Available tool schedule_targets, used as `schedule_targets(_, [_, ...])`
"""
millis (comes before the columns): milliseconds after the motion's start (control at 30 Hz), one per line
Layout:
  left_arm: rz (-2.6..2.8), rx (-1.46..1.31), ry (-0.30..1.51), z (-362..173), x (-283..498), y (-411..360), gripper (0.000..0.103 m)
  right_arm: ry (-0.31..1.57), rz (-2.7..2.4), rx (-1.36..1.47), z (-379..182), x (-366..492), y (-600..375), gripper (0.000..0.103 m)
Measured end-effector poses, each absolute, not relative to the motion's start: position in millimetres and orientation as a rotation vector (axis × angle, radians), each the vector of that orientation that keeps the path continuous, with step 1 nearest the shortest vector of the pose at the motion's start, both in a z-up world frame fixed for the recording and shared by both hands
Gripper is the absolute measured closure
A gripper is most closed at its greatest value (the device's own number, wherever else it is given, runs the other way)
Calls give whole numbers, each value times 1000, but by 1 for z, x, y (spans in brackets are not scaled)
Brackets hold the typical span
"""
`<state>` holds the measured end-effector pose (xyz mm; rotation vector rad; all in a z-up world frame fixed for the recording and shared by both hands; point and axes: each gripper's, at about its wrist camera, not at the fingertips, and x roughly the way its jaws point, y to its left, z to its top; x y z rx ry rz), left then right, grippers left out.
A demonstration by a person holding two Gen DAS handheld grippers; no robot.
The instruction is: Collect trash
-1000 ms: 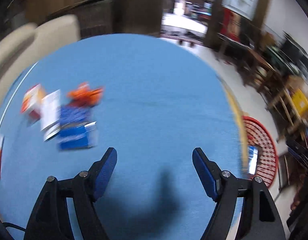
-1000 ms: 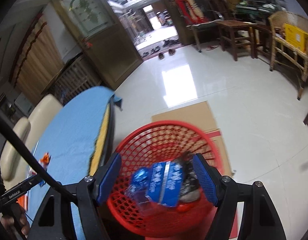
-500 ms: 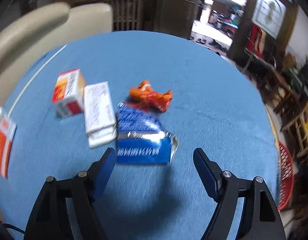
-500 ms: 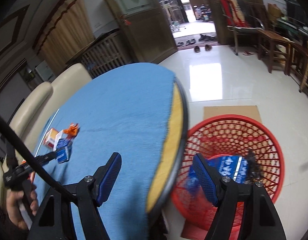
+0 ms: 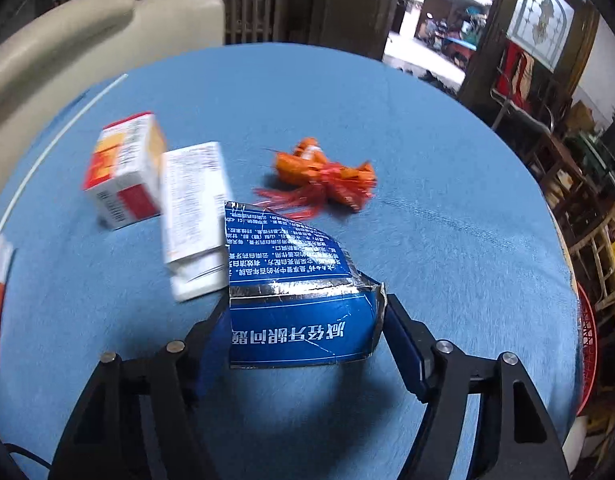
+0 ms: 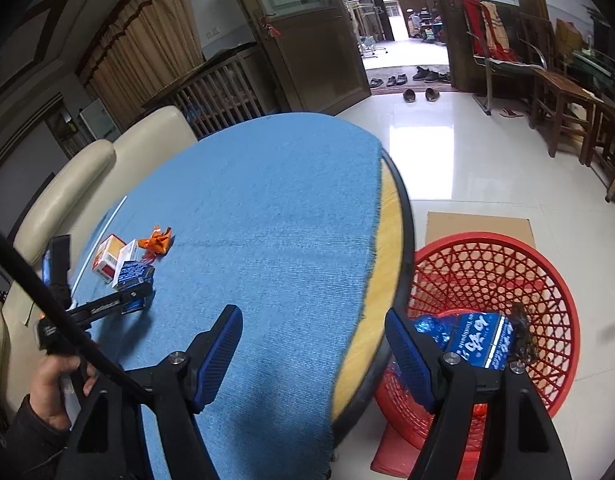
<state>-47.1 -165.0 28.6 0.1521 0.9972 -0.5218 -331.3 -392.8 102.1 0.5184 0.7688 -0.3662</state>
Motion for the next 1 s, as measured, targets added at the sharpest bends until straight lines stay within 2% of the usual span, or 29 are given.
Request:
schedule_targets(200, [-445,114,975,30,-70,-121,30,803,-276,468,98,-279,-371,26])
schedule_targets(633, [-321,57,997,15,-66,-71,30,873,26,165,84,-73,-264,26])
schedule_targets(867, [-324,52,1003,17,-66,-68,30,961,30,5,55,-24,-246,27])
schedule_targets(900, [-325,50,1005,18,-66,-68,30,983,20,-9,49,-18,-245,33])
schedule_targets(933, [-326,51,1007,18,-66,-67,30,997,19,-4,44,-15,-246,46])
schedule_targets(967, [-324,53,1006,17,-66,-68,29,986,21,3,46,-15,-247,54])
schedule_targets(1000, [-322,56,1005,17,-66,-68,29,991,18,3,47,-14,-248,57])
